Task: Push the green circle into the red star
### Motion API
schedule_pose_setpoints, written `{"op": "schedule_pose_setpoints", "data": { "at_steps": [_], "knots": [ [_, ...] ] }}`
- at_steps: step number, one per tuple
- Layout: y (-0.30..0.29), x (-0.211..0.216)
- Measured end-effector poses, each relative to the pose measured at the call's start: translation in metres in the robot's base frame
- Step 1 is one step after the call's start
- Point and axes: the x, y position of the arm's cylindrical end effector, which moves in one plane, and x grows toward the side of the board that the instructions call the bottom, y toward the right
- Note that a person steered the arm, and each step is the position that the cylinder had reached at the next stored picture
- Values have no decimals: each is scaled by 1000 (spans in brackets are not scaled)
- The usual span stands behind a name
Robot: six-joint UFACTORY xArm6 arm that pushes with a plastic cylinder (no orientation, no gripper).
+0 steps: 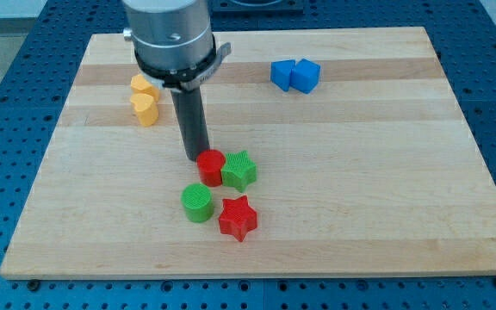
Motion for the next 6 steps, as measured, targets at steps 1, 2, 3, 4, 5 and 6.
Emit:
{"op": "schedule_pose_setpoints", "data": {
  "at_steps": [1,2,3,4,5,6],
  "knots": [
    [0,1],
    [0,8],
    [-2,8],
    [-18,32],
    [-19,69],
    [-24,69]
  ]
}}
